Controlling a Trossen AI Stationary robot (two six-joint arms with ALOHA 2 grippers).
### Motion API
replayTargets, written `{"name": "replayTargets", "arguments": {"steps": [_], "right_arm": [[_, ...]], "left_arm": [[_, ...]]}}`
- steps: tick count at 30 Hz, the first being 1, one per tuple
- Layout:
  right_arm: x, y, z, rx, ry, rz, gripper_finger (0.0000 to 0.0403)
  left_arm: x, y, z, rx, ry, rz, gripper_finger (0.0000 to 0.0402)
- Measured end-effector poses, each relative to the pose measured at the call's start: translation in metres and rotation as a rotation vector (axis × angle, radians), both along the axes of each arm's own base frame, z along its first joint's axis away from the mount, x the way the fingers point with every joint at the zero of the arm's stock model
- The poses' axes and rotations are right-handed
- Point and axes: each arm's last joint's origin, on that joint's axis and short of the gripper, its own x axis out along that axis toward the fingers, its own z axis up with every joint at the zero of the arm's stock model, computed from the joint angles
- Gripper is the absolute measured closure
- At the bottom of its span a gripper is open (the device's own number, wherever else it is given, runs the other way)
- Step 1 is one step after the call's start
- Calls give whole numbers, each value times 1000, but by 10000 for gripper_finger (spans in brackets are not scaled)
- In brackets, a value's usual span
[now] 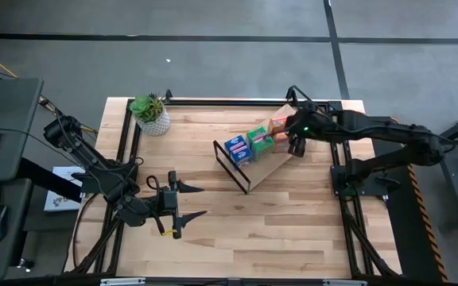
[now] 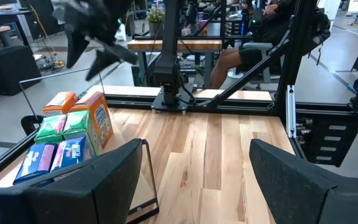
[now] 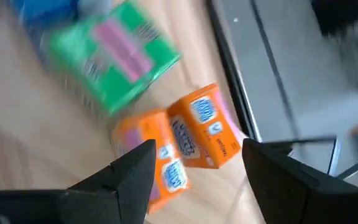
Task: Stack cereal on shelf
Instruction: Put the orange cereal box aligned with the other orange cereal box on the shelf
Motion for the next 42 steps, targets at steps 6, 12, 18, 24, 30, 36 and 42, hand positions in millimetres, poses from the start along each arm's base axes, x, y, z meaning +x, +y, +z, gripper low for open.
{"name": "replayTargets", "arguments": {"steps": [6, 12, 18, 24, 30, 36, 42], "right_arm": [[-11, -1, 13, 144, -264, -255, 171], [-5, -3, -4, 213, -366, -357, 171], [-1, -5, -22, 136, -337, -335, 171], [-11, -10, -14, -1, -436, -551, 249], [-24, -7, -21, 147, -346, -528, 383], [-40, 21, -24, 294, -346, -345, 399], [-54, 43, -50, 388, -360, -278, 401]], "left_arm": [[0, 0, 0, -2, 0, 0, 112], [0, 0, 0, -1, 0, 0, 112], [0, 0, 0, 2, 3, 0, 112], [0, 0, 0, 18, 5, -3, 112], [0, 0, -1, 8, 11, 0, 112], [-1, 0, -2, 11, 15, 0, 112], [0, 0, -1, 5, 9, 1, 112]]}}
